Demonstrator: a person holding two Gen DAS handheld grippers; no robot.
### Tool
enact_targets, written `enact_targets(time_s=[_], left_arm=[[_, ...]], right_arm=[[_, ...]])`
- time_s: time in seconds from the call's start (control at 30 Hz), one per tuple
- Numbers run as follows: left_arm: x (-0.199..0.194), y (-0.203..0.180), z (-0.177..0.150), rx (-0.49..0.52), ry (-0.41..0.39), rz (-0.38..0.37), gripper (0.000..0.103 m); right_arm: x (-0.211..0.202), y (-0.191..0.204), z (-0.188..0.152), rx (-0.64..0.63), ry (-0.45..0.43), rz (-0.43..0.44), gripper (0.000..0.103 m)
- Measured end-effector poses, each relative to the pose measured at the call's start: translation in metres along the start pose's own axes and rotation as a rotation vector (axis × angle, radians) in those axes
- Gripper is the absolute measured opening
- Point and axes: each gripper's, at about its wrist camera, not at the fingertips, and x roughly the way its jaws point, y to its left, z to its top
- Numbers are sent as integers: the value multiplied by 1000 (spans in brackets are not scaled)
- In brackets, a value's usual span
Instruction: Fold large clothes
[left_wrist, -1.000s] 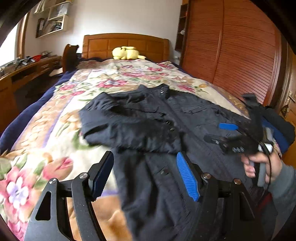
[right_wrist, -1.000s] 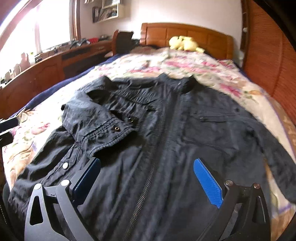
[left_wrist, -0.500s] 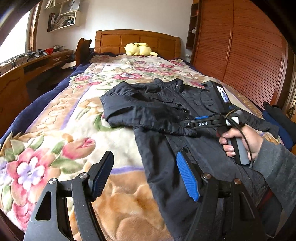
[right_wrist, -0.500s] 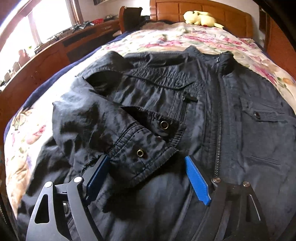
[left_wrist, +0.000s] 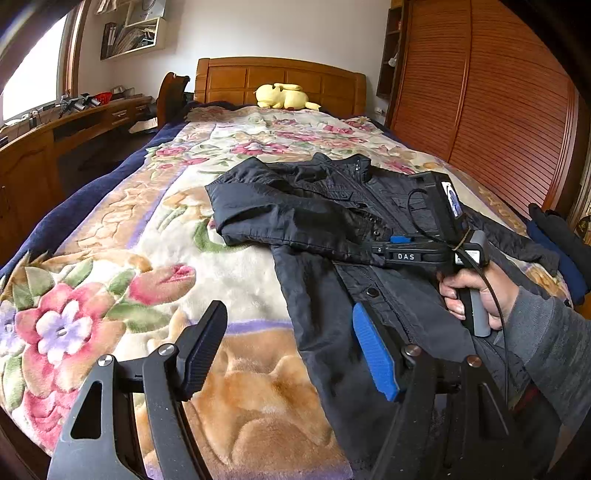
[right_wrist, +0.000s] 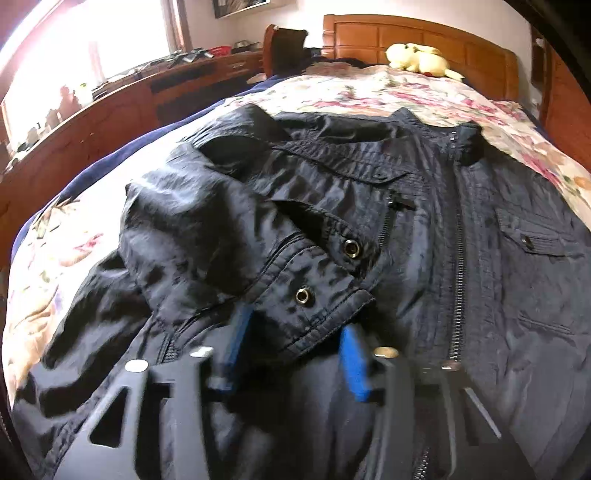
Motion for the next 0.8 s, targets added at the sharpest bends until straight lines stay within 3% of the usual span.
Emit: enact_targets(time_s=[0.2,0.57,0.8], left_arm=[[-2,0,0,-2,2,4,71],[-10,-10,3,-4,-23,6,72],[-3,-31,7,12,-35,-26,72]], right_arm=[[-5,2,2,-18,-31,13,12],[-115,3,2,-58,-249,-33,8],[-175,-27,-37,5,-277,-131,8]])
